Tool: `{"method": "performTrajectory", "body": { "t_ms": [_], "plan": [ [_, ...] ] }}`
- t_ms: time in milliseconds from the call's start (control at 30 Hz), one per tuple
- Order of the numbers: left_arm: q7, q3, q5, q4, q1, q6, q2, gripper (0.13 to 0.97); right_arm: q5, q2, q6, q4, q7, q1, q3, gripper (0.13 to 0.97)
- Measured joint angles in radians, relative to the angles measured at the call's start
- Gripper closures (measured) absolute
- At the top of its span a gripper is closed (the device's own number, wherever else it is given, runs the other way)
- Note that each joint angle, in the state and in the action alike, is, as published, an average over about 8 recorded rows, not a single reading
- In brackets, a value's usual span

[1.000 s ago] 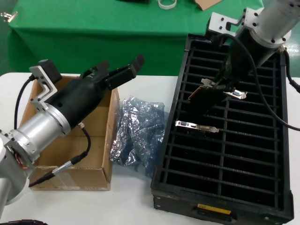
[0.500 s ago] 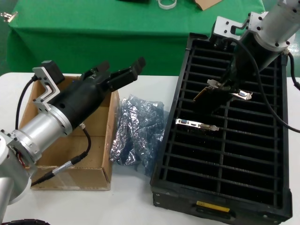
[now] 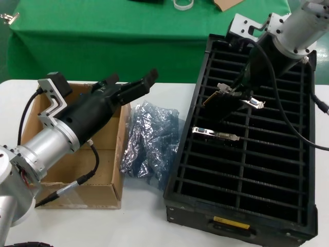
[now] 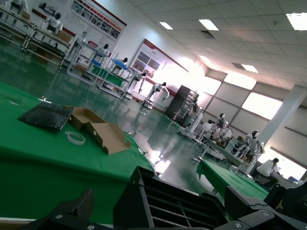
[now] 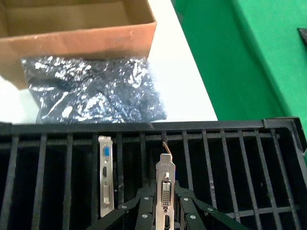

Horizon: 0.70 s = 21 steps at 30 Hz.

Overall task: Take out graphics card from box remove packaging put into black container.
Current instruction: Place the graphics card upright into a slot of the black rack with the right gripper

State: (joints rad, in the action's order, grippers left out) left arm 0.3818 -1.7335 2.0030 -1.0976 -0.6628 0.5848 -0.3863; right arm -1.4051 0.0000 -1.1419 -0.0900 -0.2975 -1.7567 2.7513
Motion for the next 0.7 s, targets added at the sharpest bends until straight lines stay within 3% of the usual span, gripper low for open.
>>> {"method": "performTrajectory", "body": {
  "t_ms": [333,700],
  "plan": [
    [-0.019,0.009,-0.002,0.021,-0.003,0.010,0.001,0.132,0.013,0.000,-0.008,0.032,-0.091,0.001,-0.007,0.904],
    [-0.038,0.022,0.002,0.041,-0.009,0.024,0.003,0.132,0.057,0.000,-0.060,0.030,-0.107,-0.009,-0.002,0.904]
  ]
}}
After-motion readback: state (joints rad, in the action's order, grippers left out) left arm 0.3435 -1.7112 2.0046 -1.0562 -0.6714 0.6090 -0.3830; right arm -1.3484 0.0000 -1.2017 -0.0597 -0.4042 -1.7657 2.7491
